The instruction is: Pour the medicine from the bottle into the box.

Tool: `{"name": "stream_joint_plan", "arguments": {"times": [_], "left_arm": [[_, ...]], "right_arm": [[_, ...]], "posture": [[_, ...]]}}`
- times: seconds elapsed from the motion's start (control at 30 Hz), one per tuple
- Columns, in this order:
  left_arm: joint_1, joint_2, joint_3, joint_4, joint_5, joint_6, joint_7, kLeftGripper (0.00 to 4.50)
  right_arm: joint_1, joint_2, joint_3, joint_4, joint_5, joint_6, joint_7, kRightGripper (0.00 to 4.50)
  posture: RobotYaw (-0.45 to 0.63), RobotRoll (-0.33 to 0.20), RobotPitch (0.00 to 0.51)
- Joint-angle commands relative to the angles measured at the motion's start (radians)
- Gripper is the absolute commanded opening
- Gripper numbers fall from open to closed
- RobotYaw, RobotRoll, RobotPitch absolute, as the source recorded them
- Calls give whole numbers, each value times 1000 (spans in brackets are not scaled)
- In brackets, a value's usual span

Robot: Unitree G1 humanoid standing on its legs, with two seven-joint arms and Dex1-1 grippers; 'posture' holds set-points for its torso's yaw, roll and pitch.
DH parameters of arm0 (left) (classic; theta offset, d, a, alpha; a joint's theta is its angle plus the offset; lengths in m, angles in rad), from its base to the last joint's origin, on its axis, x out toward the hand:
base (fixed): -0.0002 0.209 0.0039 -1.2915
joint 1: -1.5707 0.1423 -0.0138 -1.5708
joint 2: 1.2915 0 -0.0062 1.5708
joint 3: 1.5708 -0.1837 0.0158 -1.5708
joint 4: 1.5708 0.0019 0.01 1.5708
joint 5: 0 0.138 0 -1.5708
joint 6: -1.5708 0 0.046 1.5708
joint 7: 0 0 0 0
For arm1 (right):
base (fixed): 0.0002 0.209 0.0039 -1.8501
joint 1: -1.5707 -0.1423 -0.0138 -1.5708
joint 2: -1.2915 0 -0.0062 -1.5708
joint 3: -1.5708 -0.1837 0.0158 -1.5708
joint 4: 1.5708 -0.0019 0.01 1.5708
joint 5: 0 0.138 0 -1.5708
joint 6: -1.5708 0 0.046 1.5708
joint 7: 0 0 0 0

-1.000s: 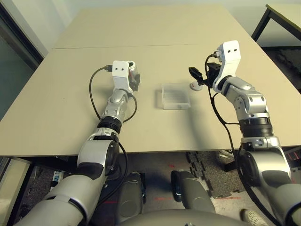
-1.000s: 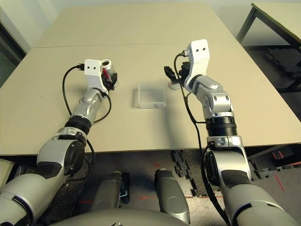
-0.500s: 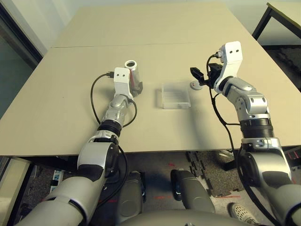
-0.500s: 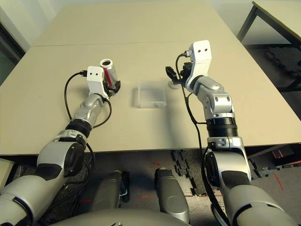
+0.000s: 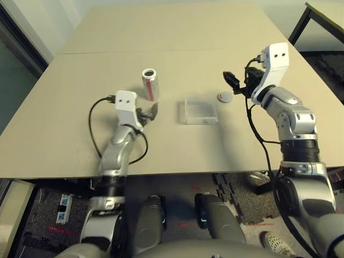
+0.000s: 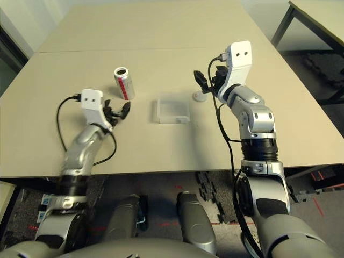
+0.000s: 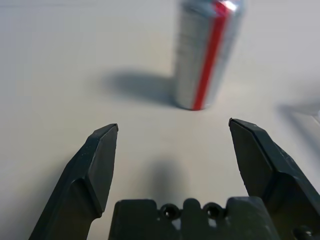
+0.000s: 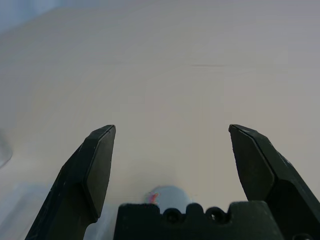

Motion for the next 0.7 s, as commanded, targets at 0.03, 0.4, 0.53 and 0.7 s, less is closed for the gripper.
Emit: {"name": "stream_joint_plan", "arguments": {"times": [0.03, 0.4, 0.53, 0.7], "left_arm": [[-21, 54, 87, 23, -45, -13, -2, 4451], [-347, 326, 199, 838, -16, -501, -141, 4451], [-449, 373, 183, 1099, 5, -640, -185, 4451], [-522, 379, 162, 1274, 24, -723, -183, 4451]], "right_arm": [[29, 2, -74, 67, -13, -60, -98, 4500], [-8, -32, -138, 324, -87, -248, -308, 4500], [0, -29, -147, 384, -90, -316, -342, 4500], [38, -29, -156, 392, -89, -359, -379, 4500]], "posture": [[-11, 0, 162], [-6, 0, 174], [-17, 0, 169], [-43, 0, 159]]}}
